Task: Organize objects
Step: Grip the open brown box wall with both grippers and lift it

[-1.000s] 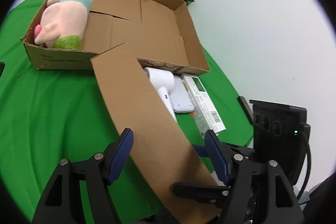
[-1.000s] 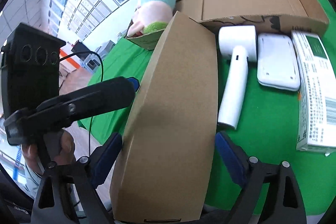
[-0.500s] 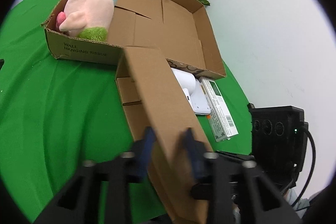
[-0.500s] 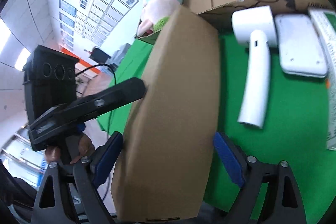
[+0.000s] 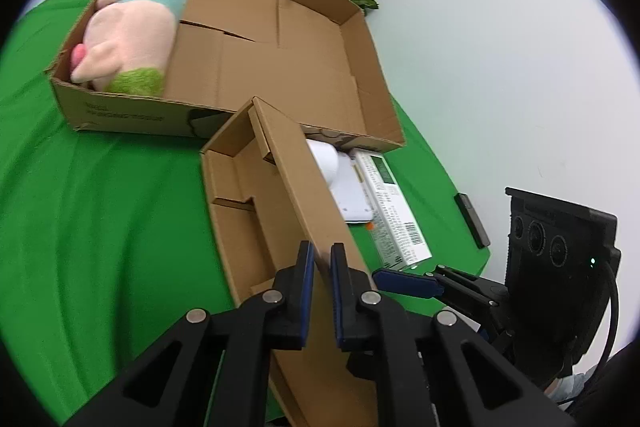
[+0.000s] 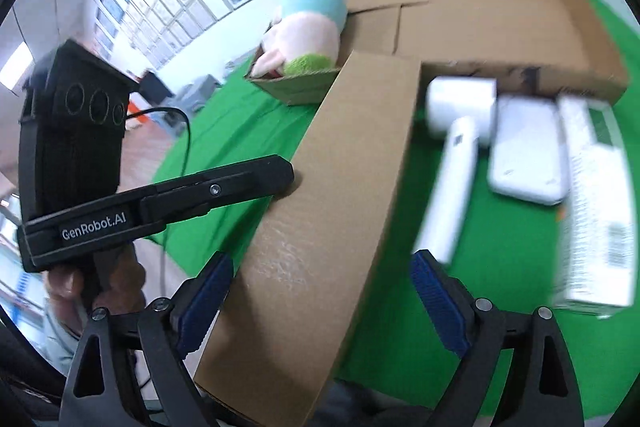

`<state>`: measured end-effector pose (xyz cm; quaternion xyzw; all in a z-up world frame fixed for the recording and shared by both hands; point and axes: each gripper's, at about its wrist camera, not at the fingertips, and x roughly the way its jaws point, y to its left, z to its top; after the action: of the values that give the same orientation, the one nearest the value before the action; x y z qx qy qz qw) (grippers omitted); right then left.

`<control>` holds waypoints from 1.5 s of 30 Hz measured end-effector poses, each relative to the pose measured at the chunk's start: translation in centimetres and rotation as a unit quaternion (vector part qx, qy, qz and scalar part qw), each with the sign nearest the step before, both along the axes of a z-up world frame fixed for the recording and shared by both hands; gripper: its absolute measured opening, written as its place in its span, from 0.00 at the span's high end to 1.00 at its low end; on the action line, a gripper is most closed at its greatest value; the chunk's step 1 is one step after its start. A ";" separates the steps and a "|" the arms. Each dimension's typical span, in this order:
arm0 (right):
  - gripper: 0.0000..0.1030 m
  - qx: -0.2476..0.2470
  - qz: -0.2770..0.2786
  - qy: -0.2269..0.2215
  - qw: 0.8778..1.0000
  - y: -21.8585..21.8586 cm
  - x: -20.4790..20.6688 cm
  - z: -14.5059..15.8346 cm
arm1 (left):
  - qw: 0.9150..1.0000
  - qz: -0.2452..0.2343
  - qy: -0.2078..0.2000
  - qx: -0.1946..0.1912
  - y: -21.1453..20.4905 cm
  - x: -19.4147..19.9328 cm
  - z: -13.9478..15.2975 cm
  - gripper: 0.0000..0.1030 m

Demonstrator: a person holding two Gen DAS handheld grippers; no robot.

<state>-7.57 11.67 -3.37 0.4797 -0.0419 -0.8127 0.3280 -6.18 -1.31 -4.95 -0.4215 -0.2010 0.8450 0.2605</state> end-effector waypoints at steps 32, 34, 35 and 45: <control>0.45 0.042 -0.051 0.038 0.997 2.3 0.2 -0.7 | 0.993 0.069 -0.022 -0.091 -1.6 0.1 -1.9 0.51; 0.45 0.064 -0.043 0.058 0.995 1.5 0.6 -0.5 | 0.994 0.066 -0.026 -0.087 -1.3 0.0 -2.1 0.44; 0.45 0.080 -0.045 0.062 0.994 1.2 0.6 -0.7 | 0.994 0.064 -0.031 -0.085 -1.2 -0.1 -2.3 0.44; 0.74 0.096 -0.044 0.050 0.993 -0.3 0.3 -2.1 | 0.993 0.072 -0.039 -0.088 -1.4 -0.2 -2.7 0.44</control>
<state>-7.24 11.36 -5.47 0.4653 0.0318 -0.8497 0.2460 -6.41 -2.74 -7.67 -0.4595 -0.1661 0.8590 0.1528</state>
